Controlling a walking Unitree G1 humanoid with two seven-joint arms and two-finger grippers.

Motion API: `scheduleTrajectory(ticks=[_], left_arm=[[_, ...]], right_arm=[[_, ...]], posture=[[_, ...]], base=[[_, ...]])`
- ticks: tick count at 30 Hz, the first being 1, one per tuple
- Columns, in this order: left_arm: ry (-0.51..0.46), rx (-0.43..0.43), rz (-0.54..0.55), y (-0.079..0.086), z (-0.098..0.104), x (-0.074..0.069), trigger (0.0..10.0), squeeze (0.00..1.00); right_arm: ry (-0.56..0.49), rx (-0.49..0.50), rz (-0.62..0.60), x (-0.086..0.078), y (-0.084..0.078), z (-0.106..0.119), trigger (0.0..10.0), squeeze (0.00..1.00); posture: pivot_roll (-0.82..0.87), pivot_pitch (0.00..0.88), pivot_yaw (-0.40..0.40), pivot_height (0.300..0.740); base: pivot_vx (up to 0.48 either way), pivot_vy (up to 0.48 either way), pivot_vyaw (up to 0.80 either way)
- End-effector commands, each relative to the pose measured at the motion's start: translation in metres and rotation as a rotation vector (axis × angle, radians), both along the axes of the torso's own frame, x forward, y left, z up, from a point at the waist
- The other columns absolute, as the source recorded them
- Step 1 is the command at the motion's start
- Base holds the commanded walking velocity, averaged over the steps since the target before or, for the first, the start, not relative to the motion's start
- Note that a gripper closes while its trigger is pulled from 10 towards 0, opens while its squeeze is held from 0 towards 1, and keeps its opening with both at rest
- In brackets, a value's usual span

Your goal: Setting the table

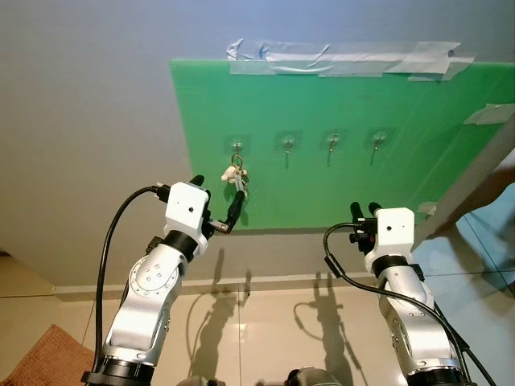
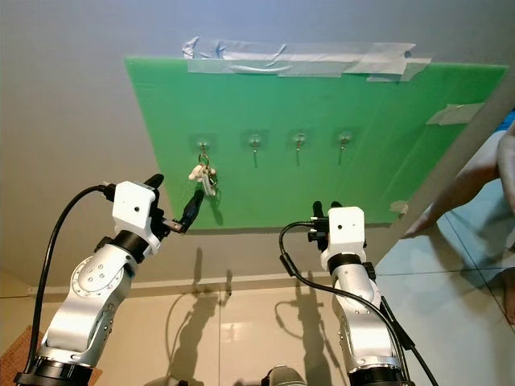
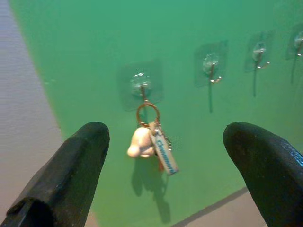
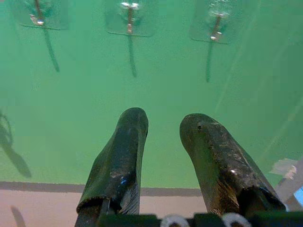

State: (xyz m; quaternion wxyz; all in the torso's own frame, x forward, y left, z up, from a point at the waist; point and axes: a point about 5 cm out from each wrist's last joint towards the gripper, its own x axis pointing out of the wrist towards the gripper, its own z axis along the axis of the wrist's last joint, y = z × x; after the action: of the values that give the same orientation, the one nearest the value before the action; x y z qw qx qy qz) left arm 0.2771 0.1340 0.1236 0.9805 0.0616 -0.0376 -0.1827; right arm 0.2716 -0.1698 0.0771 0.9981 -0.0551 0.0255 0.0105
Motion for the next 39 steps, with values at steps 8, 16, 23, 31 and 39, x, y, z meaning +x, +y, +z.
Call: scheduleTrajectory(ticks=[8,16,23,31,39], left_arm=[[-0.049,0.013,0.022,0.001,0.013,0.01,10.0,0.0],[-0.054,0.017,0.025,-0.005,0.017,0.015,10.0,0.0],[-0.06,0.013,0.024,-0.006,0.019,0.017,10.0,0.0],[-0.063,0.014,0.032,-0.005,0.02,0.019,10.0,0.0],[-0.059,0.01,0.039,-0.004,0.019,0.02,10.0,0.0]], right_arm=[[-0.001,-0.012,0.006,0.001,0.0,0.0,10.0,0.0],[0.001,-0.013,0.002,0.001,0.0,0.0,10.0,0.0],[0.0,-0.014,-0.001,0.001,-0.001,0.0,10.0,0.0],[0.001,-0.016,-0.002,0.001,0.0,0.0,10.0,0.0],[0.002,-0.016,-0.001,0.001,-0.001,0.0,10.0,0.0]], posture=[[-0.14,0.042,0.02,0.74],[-0.15,0.042,0.021,0.74],[-0.15,0.042,0.021,0.74],[-0.15,0.041,0.023,0.74],[-0.15,0.041,0.023,0.74]], base=[[0.0,0.0,0.0],[-0.105,0.0,0.0],[-0.121,0.0,0.0],[0.0,0.0,0.0],[0.0,0.0,0.0]])
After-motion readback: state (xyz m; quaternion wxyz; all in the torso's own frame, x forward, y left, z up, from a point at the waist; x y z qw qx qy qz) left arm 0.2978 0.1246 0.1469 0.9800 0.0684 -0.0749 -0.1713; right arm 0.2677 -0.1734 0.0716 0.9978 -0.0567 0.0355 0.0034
